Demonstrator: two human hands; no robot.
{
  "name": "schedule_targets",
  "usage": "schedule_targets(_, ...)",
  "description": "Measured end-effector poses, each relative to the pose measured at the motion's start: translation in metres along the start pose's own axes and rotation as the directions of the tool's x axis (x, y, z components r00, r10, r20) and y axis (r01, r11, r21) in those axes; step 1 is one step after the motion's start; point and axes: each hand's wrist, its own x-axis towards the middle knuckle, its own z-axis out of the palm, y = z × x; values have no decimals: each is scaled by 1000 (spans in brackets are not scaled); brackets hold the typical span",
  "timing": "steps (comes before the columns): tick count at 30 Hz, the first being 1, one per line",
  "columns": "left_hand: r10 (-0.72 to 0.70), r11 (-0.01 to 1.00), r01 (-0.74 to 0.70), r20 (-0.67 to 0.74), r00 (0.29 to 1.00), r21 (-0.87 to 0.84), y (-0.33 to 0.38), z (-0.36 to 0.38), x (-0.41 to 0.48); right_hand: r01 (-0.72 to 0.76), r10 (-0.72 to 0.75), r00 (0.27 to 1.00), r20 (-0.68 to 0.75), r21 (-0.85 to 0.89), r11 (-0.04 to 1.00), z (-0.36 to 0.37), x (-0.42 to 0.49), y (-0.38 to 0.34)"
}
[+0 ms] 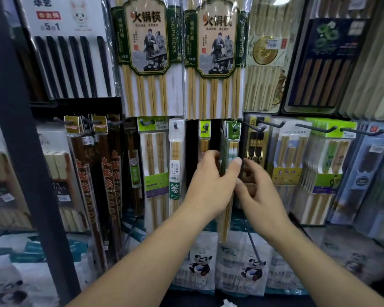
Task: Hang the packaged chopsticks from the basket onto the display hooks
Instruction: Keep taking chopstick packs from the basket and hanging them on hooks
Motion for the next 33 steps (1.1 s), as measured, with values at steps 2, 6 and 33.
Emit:
schedule_targets(2,-41,983,54,79,996,-178,2,8,4,18,-26,994,103,76,997,6,-3,6)
schedule_targets(6,-43,939,69,85,995,-338,1,22,13,28,-60,989,138,221,975,13,12,6)
schedule_targets(33,-283,880,309,125,951,-360,-31,40,37,-12,-13,982,188,132,991,43,19,52)
